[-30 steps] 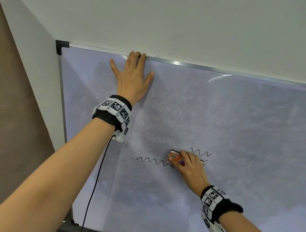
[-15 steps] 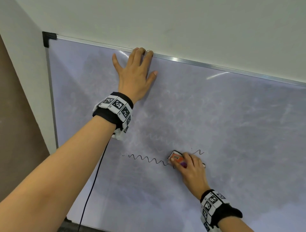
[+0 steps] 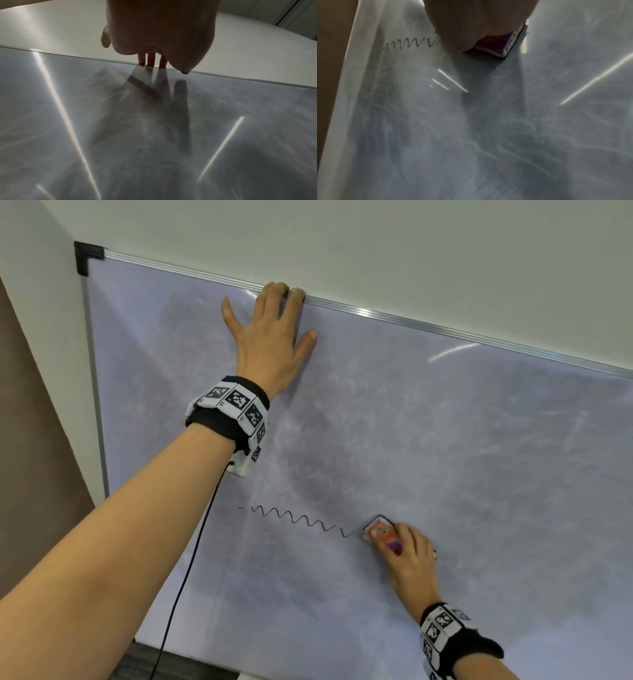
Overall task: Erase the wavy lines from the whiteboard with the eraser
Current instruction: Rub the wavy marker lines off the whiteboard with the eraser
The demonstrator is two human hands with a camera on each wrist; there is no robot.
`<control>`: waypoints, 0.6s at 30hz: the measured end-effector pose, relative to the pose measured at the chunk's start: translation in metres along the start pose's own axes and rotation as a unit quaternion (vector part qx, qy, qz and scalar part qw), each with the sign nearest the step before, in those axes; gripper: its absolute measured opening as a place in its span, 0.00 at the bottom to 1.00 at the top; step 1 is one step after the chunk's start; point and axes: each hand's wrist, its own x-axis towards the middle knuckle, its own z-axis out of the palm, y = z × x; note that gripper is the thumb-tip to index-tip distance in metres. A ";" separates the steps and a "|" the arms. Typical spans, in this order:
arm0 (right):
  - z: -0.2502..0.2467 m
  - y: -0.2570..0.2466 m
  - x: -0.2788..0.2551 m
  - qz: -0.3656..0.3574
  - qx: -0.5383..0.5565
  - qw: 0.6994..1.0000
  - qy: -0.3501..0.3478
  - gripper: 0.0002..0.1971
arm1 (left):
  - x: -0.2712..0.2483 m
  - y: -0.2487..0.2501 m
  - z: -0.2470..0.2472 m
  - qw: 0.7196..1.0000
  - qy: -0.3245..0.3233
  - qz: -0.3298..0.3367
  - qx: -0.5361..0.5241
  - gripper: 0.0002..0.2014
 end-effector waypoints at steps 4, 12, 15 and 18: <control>-0.006 0.003 -0.005 -0.038 -0.006 0.999 -0.027 0.49 | -0.001 0.005 -0.001 1.000 0.008 -0.010 -0.009 0.23; -0.033 0.030 0.045 0.017 -0.010 0.997 0.069 0.32 | -0.001 0.006 -0.002 1.000 0.004 -0.017 -0.004 0.24; -0.014 0.023 0.023 -0.062 -0.021 0.997 0.039 0.35 | -0.001 0.005 -0.003 1.000 0.000 -0.015 0.004 0.25; 0.010 0.009 -0.013 -0.160 -0.044 0.986 -0.023 0.33 | 0.001 0.003 -0.006 1.000 -0.006 -0.009 0.005 0.25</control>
